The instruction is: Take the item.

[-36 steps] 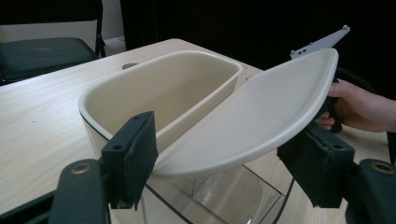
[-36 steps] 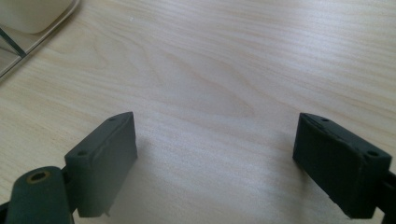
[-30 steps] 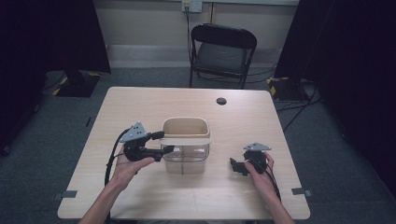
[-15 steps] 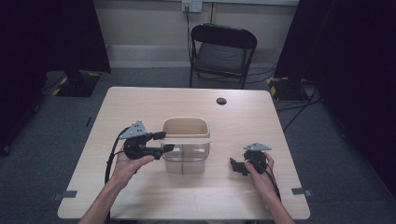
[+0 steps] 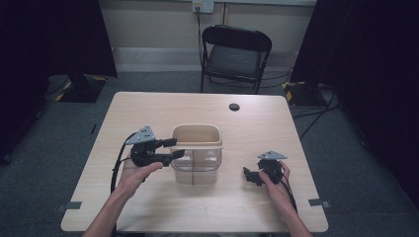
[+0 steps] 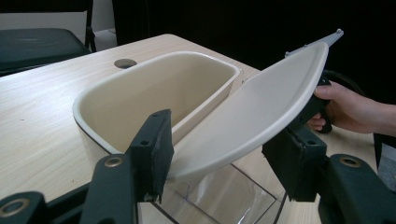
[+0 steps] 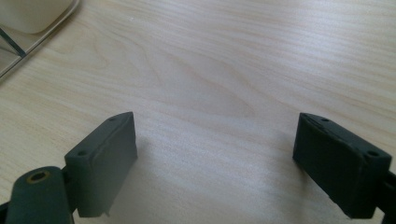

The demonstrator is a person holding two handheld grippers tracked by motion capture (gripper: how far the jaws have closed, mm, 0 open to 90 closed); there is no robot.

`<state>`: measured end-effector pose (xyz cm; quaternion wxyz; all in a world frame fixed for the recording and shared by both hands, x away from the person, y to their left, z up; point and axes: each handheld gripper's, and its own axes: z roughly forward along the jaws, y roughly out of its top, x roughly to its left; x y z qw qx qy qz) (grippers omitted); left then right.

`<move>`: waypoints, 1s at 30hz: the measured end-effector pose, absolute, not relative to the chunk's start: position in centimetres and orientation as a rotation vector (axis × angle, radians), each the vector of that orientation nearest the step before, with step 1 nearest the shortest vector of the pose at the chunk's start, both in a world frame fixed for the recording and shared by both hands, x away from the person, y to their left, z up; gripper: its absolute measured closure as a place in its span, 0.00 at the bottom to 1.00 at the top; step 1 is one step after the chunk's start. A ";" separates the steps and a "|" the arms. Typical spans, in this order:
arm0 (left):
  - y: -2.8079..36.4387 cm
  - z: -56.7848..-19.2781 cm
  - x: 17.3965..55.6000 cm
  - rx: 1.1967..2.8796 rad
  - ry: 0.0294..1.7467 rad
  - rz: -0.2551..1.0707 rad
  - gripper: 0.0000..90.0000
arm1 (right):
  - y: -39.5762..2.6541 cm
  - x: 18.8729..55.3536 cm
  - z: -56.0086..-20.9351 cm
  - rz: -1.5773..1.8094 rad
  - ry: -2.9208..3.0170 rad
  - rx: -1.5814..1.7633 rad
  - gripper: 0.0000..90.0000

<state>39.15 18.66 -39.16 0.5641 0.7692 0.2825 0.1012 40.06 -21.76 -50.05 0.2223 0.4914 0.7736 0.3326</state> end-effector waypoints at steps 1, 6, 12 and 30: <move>18.7 -39.1 39.2 1.808 0.670 0.232 0.48 | -21.8 40.1 -50.1 0.918 2.137 1.357 0.14; 18.8 -39.1 39.3 1.806 0.666 0.228 0.48 | -21.8 40.1 -50.1 0.919 2.137 1.357 0.14; 18.9 -39.1 39.5 1.802 0.675 0.222 0.50 | -21.8 40.1 -50.0 0.919 2.137 1.358 0.14; 18.9 -38.7 40.1 1.794 0.695 0.201 0.53 | -21.8 40.1 -50.1 0.919 2.137 1.357 0.14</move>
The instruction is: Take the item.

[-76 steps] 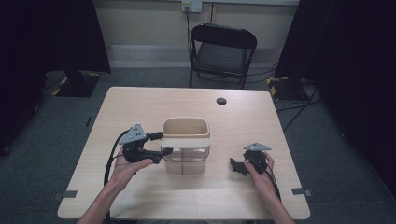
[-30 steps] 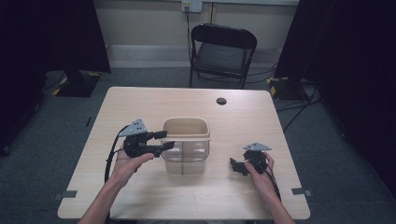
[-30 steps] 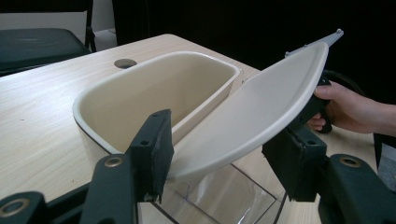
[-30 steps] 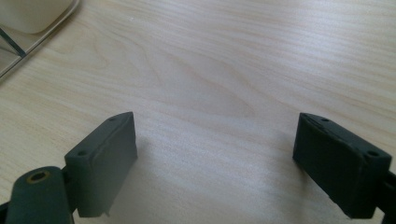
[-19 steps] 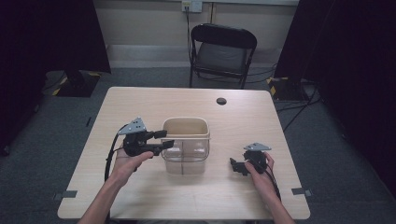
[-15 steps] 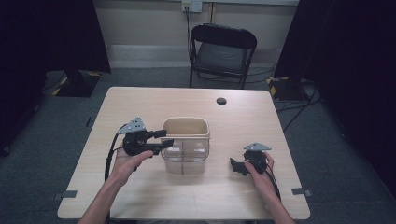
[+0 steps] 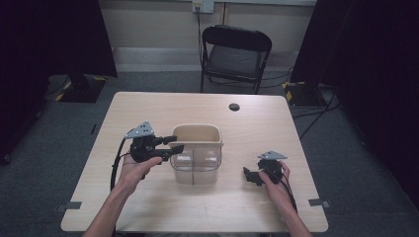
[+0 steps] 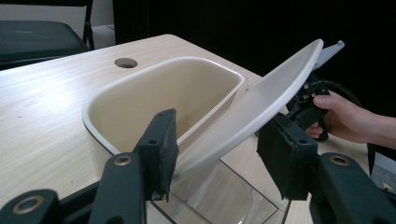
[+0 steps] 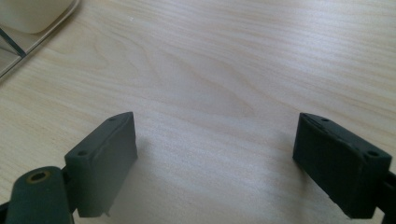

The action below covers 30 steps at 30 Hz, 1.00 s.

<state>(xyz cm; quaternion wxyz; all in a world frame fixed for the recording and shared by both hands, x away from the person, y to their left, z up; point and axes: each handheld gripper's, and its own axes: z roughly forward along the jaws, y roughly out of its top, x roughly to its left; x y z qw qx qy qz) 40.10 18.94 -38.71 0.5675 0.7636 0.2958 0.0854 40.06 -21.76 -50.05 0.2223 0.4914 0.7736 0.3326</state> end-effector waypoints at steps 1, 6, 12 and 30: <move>18.9 -38.7 40.1 1.794 0.696 0.200 0.53 | -21.8 40.1 -50.1 0.919 2.137 1.356 0.14; 19.0 -38.7 40.3 1.793 0.702 0.192 0.54 | -21.8 40.1 -50.1 0.919 2.137 1.357 0.14; 19.1 -38.8 40.4 1.788 0.708 0.181 0.55 | -21.8 40.1 -50.1 0.919 2.137 1.357 0.14; 19.1 -38.7 40.6 1.786 0.706 0.184 0.57 | -21.8 40.1 -50.1 0.919 2.138 1.356 0.14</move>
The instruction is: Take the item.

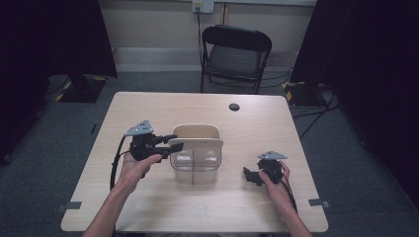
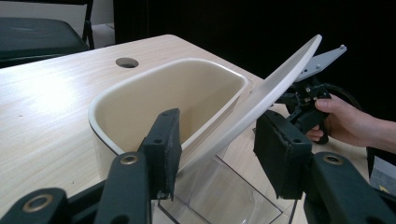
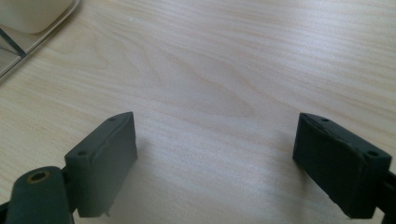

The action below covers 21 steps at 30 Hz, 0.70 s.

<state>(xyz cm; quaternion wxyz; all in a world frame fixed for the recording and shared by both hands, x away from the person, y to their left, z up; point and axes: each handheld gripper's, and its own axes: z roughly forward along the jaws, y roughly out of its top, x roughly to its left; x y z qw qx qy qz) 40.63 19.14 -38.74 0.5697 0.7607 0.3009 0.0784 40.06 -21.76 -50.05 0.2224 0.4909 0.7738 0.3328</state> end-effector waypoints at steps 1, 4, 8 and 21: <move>19.1 -38.7 40.6 1.787 0.706 0.184 0.57 | -21.8 40.1 -50.1 0.919 2.137 1.357 0.14; 19.2 -38.7 40.6 1.789 0.706 0.183 0.57 | -21.8 40.1 -50.1 0.919 2.137 1.357 0.14; 19.2 -38.7 40.7 1.788 0.705 0.182 0.57 | -21.8 40.1 -50.1 0.919 2.137 1.357 0.14; 19.1 -38.7 40.7 1.784 0.706 0.184 0.57 | -21.8 40.1 -50.1 0.919 2.137 1.357 0.14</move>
